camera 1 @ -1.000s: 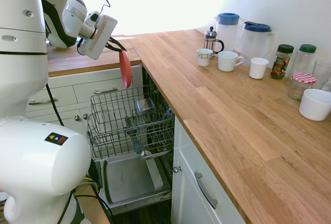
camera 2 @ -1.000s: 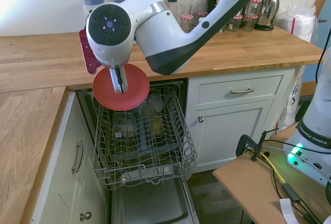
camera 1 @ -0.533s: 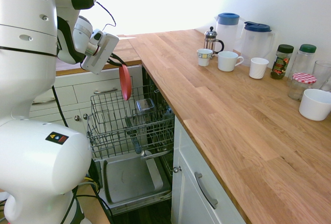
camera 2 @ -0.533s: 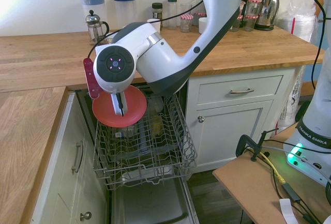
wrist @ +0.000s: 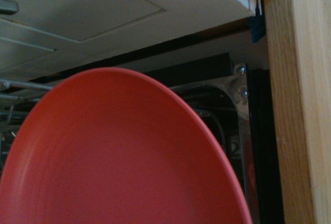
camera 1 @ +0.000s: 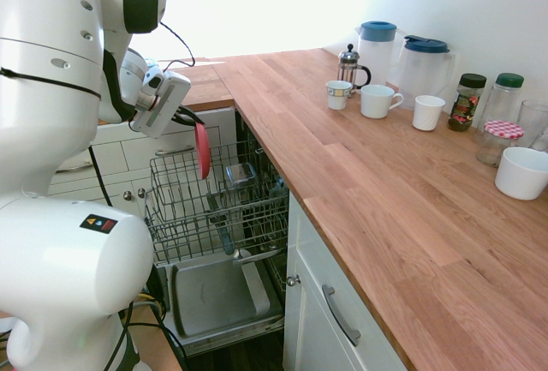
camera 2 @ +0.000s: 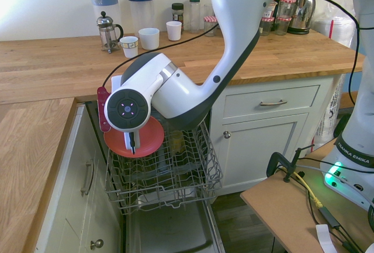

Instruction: Put the plate in the dishwasher

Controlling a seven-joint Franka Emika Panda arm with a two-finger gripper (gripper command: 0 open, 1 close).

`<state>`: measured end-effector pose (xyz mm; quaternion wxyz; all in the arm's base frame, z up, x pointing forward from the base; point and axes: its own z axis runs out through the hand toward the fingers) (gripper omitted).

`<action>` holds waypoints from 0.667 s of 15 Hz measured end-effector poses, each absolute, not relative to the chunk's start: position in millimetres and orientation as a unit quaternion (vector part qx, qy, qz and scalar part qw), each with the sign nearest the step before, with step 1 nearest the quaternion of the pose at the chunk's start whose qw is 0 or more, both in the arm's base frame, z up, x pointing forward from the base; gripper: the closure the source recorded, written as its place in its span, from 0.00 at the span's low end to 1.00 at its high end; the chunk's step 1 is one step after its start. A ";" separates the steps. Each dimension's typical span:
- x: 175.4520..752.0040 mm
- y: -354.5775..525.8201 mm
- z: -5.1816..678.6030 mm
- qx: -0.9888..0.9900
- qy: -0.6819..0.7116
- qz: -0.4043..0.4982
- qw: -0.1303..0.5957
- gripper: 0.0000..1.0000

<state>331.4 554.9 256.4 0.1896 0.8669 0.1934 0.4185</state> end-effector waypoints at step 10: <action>334.3 554.4 217.7 0.869 0.170 0.427 0.183 1.00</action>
